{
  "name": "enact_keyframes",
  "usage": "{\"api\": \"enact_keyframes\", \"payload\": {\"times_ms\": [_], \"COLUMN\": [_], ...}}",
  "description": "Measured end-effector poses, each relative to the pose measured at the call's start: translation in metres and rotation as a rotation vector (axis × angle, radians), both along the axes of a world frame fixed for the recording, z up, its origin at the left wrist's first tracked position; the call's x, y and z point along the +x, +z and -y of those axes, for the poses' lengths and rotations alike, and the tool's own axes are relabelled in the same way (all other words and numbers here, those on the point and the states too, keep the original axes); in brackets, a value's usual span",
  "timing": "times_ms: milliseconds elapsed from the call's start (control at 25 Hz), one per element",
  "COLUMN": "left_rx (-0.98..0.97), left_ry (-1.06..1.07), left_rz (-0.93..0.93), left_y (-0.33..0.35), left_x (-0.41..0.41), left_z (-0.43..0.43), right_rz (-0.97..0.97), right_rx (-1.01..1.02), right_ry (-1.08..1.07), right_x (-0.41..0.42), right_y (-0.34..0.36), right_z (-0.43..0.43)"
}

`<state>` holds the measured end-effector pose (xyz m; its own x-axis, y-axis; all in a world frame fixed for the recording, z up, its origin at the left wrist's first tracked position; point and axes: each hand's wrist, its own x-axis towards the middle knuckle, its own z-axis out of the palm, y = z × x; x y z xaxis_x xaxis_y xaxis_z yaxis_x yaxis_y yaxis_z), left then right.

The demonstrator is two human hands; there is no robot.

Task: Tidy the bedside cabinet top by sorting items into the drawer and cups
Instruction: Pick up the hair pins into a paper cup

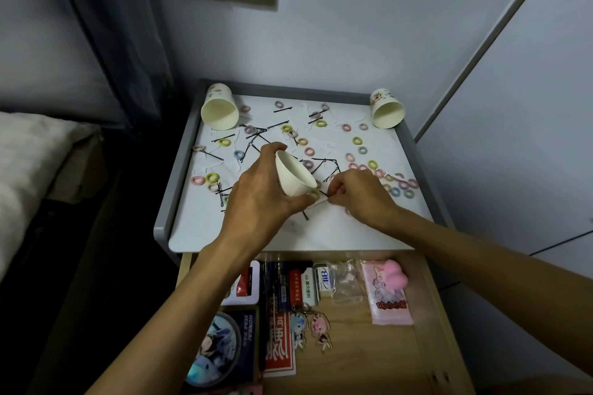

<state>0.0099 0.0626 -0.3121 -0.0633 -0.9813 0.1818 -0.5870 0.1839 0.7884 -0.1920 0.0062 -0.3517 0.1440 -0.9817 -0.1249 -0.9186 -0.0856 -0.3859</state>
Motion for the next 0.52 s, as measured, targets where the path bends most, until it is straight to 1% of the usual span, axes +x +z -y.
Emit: {"api": "enact_keyframes", "payload": {"times_ms": [80, 280, 320, 440, 520], "left_rx": [0.000, 0.004, 0.005, -0.006, -0.005], "left_ry": [-0.003, 0.002, 0.003, 0.003, 0.006], "left_rz": [-0.004, -0.006, -0.008, -0.007, -0.004], "left_y": [0.000, 0.001, 0.001, 0.001, 0.000], "left_x": [-0.001, 0.000, 0.000, 0.001, 0.003], "left_z": [0.000, 0.002, 0.001, 0.001, 0.002], "right_rz": [-0.056, -0.296, -0.299, -0.190, -0.166], "right_rx": [-0.028, -0.068, -0.079, -0.122, -0.126], "right_ry": [0.018, 0.149, 0.180, 0.238, 0.285], "right_x": [-0.002, -0.010, -0.011, -0.021, -0.033], "right_y": [-0.002, -0.009, -0.005, 0.016, 0.029], "right_z": [0.004, 0.009, 0.009, 0.024, 0.042]}}
